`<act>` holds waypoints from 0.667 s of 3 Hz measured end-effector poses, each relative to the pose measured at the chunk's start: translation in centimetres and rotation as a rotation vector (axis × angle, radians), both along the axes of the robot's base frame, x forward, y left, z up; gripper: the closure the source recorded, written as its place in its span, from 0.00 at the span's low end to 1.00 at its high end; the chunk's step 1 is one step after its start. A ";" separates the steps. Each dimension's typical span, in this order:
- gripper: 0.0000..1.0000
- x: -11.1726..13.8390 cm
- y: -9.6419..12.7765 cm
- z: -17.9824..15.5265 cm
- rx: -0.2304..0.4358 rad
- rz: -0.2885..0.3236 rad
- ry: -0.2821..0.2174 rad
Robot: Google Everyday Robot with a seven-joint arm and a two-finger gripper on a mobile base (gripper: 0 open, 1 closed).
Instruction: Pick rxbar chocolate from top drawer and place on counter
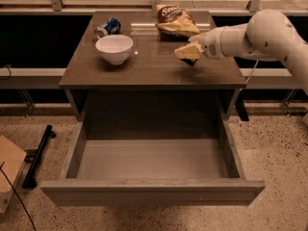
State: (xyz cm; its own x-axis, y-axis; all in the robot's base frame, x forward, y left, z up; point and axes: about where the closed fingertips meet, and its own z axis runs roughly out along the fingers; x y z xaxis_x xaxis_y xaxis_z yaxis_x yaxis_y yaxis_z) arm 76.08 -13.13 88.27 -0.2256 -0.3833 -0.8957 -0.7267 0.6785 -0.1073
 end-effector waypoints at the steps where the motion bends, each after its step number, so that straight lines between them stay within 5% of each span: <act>1: 0.13 0.0 0.3 -0.1 0.001 0.004 0.002; 2: 0.00 0.1 0.5 -0.3 0.001 0.007 0.004</act>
Offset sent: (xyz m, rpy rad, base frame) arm 0.0004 0.0029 -0.0017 0.0007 0.0025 0.0042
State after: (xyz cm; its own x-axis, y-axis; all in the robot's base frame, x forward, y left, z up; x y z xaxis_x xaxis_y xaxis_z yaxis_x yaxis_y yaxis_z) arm 76.14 -12.65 87.99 -0.2265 -0.3838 -0.8952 -0.7318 0.6736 -0.1036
